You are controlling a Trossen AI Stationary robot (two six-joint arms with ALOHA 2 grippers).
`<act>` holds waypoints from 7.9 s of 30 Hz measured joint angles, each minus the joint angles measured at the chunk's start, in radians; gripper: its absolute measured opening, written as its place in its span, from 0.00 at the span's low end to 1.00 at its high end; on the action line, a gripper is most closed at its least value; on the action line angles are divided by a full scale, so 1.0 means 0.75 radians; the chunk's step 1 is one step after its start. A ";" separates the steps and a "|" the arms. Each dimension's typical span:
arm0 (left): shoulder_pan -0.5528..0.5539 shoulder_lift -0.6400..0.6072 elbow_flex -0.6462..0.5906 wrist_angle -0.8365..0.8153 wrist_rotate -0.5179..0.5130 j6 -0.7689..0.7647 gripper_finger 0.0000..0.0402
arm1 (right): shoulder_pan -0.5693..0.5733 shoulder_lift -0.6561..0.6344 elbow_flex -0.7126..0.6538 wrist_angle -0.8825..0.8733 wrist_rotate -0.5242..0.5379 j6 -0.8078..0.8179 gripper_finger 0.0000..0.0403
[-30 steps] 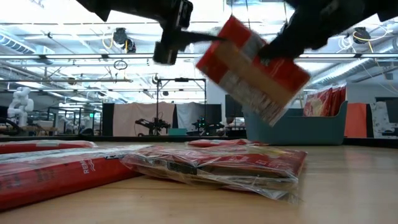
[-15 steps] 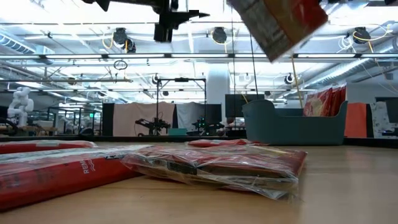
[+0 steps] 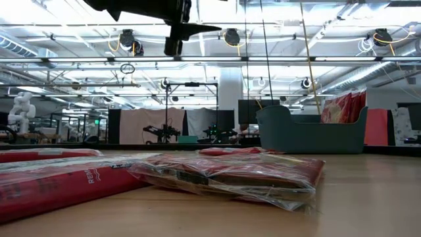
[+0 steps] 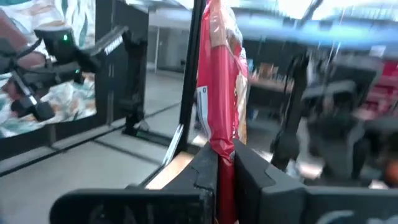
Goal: Sort popcorn bags into baskets
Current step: Put the popcorn bag into the blue bin
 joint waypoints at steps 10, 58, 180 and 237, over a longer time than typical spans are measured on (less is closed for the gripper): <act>-0.148 0.000 0.000 0.189 -0.416 0.352 0.70 | -0.044 0.013 0.000 0.142 0.006 -0.097 0.04; -0.412 0.124 0.217 0.202 -0.548 1.072 0.59 | -0.231 0.557 -0.002 1.114 -0.092 0.301 0.04; -0.316 -0.064 0.217 -0.973 -1.251 1.818 0.41 | -0.372 0.957 0.138 0.654 0.744 2.647 0.04; 0.050 -0.240 0.217 -1.268 -0.676 0.909 0.37 | -1.609 0.611 1.292 -1.666 -0.353 1.197 0.04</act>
